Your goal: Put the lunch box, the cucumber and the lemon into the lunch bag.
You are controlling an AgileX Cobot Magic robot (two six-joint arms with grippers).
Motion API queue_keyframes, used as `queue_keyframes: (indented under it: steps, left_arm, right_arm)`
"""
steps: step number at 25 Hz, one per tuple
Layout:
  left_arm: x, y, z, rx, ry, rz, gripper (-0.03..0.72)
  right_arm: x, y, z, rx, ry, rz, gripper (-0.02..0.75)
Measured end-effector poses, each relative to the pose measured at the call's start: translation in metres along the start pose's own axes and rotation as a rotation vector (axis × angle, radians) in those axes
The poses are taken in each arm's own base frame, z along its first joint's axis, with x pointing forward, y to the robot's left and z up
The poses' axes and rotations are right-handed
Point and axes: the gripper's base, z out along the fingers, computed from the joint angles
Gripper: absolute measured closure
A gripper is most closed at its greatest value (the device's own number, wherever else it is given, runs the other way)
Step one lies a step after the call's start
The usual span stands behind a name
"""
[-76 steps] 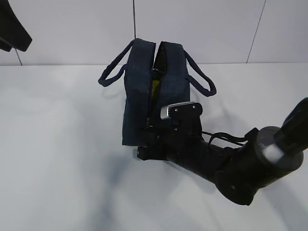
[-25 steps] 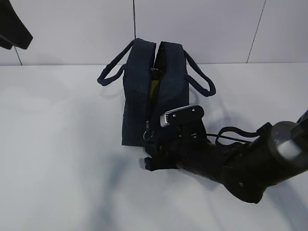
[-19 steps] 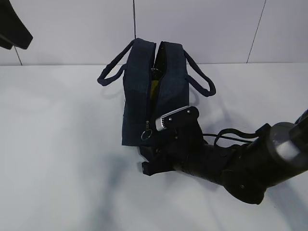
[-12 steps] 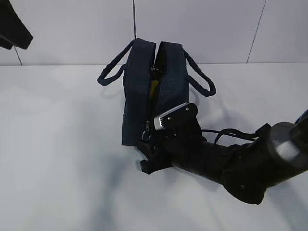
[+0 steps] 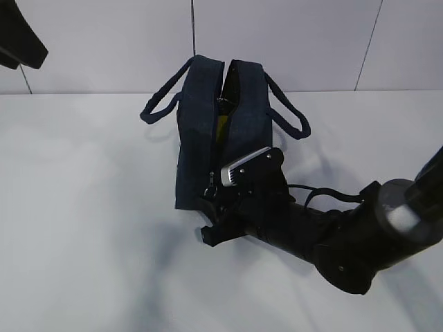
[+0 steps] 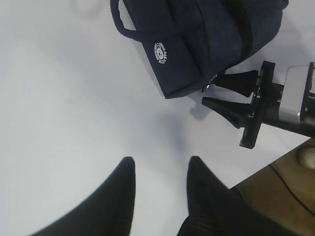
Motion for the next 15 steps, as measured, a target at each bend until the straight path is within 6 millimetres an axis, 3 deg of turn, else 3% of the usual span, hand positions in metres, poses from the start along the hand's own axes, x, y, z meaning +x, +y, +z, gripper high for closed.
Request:
queue_keyframes:
  steps: [15]
  left_arm:
    - [-0.001, 0.0, 0.0, -0.002, -0.014, 0.0, 0.45]
  right_arm:
    - [-0.013, -0.001, 0.007, 0.002, -0.045, -0.005, 0.367]
